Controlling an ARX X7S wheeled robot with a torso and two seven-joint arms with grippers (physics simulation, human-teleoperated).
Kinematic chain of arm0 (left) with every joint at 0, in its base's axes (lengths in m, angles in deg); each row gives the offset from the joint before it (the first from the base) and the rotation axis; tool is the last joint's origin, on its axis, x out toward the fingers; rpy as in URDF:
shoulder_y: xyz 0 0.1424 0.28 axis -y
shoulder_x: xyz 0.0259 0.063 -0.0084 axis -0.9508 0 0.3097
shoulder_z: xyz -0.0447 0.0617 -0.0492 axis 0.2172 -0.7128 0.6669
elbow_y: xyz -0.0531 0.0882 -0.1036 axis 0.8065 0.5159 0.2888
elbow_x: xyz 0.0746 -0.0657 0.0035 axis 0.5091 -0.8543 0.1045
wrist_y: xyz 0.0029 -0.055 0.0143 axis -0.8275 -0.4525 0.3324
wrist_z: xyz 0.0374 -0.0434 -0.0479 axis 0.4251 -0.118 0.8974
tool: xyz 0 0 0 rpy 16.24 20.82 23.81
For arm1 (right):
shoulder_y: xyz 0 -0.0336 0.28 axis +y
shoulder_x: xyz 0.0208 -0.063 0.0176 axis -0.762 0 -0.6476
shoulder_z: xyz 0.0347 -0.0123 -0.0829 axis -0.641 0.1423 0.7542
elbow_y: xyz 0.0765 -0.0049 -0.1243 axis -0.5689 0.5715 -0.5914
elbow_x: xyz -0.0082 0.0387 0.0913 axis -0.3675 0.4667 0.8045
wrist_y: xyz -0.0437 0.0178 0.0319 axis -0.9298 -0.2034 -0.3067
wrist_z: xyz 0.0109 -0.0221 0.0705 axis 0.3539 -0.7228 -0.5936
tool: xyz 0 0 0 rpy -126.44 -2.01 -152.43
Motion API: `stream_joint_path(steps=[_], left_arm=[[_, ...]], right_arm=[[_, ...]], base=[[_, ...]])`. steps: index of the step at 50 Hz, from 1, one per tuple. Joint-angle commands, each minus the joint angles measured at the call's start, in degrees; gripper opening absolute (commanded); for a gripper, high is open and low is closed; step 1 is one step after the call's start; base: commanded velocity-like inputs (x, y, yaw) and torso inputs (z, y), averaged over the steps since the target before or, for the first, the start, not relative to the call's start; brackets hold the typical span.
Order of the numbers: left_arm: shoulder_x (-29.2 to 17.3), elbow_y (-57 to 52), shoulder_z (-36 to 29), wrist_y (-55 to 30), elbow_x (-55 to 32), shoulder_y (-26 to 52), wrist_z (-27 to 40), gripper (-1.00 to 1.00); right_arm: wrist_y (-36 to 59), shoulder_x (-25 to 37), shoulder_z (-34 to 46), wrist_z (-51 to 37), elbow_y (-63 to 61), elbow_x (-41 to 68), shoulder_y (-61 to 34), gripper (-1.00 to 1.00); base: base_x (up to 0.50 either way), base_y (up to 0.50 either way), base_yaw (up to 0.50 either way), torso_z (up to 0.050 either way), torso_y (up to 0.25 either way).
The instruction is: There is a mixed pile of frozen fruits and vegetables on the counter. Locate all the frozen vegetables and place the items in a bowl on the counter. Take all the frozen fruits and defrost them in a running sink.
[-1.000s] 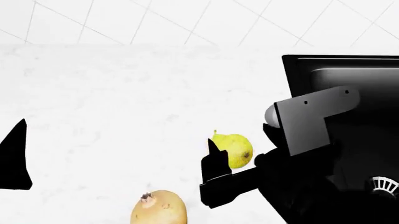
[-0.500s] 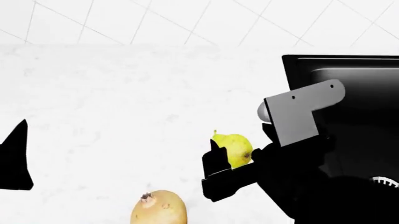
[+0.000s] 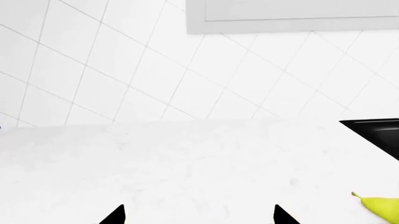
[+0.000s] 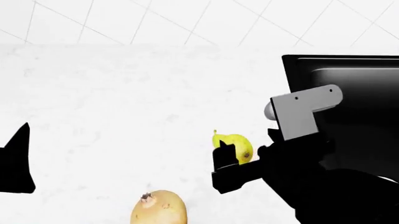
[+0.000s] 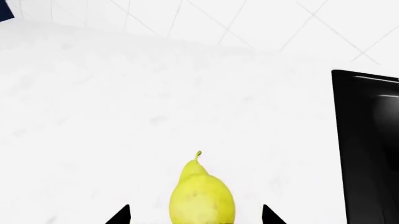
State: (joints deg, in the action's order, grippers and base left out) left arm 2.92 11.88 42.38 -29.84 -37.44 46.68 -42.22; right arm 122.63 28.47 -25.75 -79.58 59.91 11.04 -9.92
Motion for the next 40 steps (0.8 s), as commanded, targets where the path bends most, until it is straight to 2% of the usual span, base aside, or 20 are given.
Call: stream_joint_path(steps=[1, 16, 35, 36, 40], left_arm=[[0.82, 0.13, 1.51, 2.38, 1.55, -1.32, -2.16, 1.00], [-0.54, 0.07, 2.83, 2.87, 0.81, -2.26, -2.73, 1.00], [-0.19, 0.11, 1.93, 2.81, 1.02, -1.74, -2.04, 1.00], [-0.14, 0.11, 1.82, 2.81, 1.10, -1.70, -2.04, 1.00], [-0.02, 0.09, 1.63, 2.81, 1.05, -1.52, -1.92, 1.00]], right_arm=[[-2.45, -3.47, 0.84, 5.90, 7.47, -4.28, -0.40, 1.00], [-4.67, -6.86, 3.53, 10.79, 15.96, -7.26, -2.16, 1.00], [-5.46, -7.72, 4.36, 12.51, 17.88, -7.89, -2.83, 1.00], [-5.87, -7.62, 4.30, 12.25, 17.46, -8.17, -2.79, -1.00], [-5.88, -7.08, 4.23, 11.98, 15.94, -8.06, -2.67, -1.00]], base=[[0.00, 0.00, 0.00, 0.000, 0.000], [0.00, 0.00, 0.00, 0.000, 0.000], [0.00, 0.00, 0.00, 0.000, 0.000], [0.00, 0.00, 0.00, 0.000, 0.000], [0.00, 0.00, 0.00, 0.000, 0.000]])
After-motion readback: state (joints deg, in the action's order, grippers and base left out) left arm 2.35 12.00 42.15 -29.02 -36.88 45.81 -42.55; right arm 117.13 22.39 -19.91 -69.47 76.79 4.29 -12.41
